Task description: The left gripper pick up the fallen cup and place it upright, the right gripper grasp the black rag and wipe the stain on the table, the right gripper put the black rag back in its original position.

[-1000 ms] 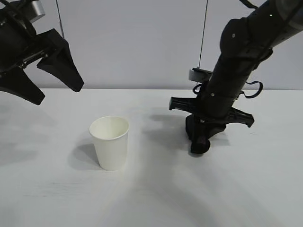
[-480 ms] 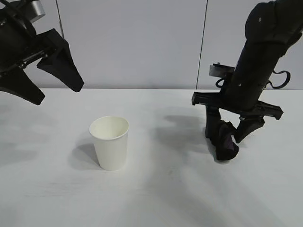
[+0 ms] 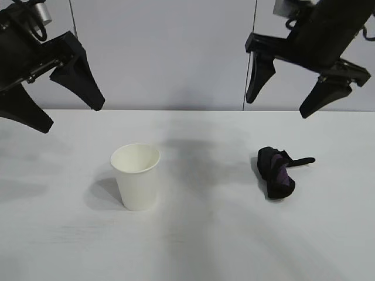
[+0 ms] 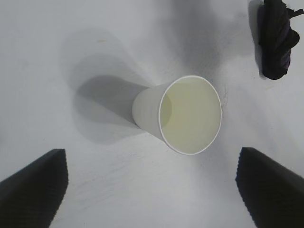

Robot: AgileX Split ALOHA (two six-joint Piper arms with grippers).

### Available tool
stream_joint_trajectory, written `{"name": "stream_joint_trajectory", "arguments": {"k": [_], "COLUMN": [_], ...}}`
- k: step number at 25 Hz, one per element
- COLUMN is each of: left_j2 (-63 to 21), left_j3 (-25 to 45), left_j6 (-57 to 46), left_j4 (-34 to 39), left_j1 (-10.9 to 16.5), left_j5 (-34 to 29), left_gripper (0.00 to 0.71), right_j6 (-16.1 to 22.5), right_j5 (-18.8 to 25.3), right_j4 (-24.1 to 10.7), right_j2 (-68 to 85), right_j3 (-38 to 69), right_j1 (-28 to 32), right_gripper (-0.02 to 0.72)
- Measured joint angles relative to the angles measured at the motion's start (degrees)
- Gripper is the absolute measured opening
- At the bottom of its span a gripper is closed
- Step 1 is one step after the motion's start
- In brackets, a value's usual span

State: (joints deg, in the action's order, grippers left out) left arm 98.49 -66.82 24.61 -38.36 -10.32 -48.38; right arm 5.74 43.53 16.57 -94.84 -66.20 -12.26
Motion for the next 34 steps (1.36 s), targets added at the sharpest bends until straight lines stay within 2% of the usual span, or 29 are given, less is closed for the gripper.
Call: {"name": "stream_joint_trajectory", "arguments": {"k": [7, 34], "left_j2": [0.0, 0.0], "left_j3": [0.0, 0.0], "left_j6": [0.0, -0.4], "left_j4": [0.0, -2.2], "left_j1": [0.0, 0.0], "left_j5": [0.0, 0.6], "left_gripper": [0.693, 0.693], "right_j6": [0.0, 0.0], "right_j5": [-1.6, -2.7], "right_j4": [2.1, 1.6], "right_j2": [1.7, 2.1], "right_j3": [2.1, 2.1], "right_j1": [0.0, 0.0], "right_gripper": [0.601, 0.601]}}
